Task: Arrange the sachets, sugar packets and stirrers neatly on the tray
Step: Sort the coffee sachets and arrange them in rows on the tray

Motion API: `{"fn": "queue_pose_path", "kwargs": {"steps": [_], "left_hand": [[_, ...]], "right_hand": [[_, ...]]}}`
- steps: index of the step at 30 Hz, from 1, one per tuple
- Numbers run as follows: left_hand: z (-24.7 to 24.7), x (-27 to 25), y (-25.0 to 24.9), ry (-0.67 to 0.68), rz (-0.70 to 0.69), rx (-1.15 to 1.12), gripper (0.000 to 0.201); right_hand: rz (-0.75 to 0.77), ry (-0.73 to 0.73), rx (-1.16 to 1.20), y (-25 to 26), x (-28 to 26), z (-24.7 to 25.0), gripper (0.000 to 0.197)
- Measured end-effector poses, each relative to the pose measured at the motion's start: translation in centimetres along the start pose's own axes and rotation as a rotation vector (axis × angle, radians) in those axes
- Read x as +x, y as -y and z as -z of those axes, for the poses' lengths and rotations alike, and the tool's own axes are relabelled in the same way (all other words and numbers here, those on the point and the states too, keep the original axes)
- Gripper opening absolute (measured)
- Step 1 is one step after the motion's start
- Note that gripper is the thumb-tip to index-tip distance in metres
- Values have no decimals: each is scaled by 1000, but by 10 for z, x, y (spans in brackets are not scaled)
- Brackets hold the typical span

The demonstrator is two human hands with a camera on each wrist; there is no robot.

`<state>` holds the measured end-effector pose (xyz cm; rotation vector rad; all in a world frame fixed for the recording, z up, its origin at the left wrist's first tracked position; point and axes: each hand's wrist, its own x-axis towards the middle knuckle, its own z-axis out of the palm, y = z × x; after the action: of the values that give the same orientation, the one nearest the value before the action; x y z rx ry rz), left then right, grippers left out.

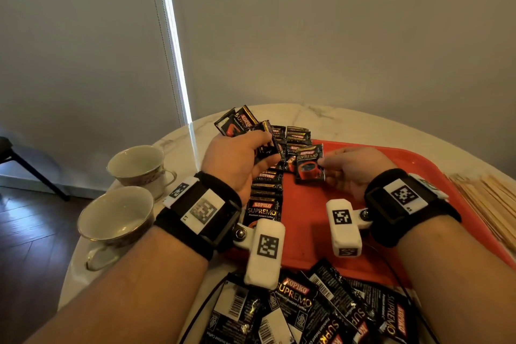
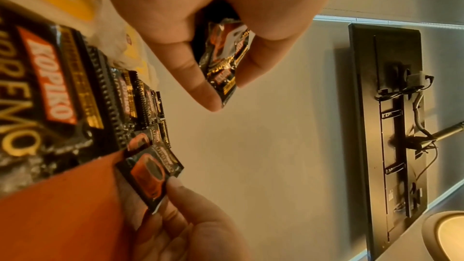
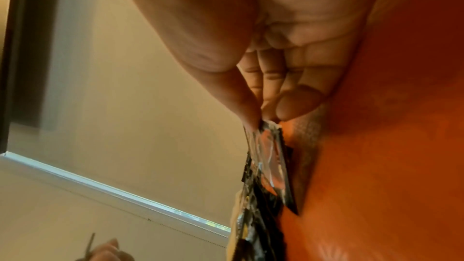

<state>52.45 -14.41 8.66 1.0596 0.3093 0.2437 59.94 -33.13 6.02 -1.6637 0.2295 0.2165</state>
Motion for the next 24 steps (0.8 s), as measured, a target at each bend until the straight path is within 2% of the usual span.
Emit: {"fn": "queue_pose_path", "kwargs": {"steps": [5, 24], "left_hand": [[1, -2, -2, -4, 3, 8, 13], [-2, -5, -4, 3, 17, 15, 10]], "right_hand": [[6, 8, -77, -1, 0, -4, 11], [-13, 55, -31, 5, -15, -11, 4]]}}
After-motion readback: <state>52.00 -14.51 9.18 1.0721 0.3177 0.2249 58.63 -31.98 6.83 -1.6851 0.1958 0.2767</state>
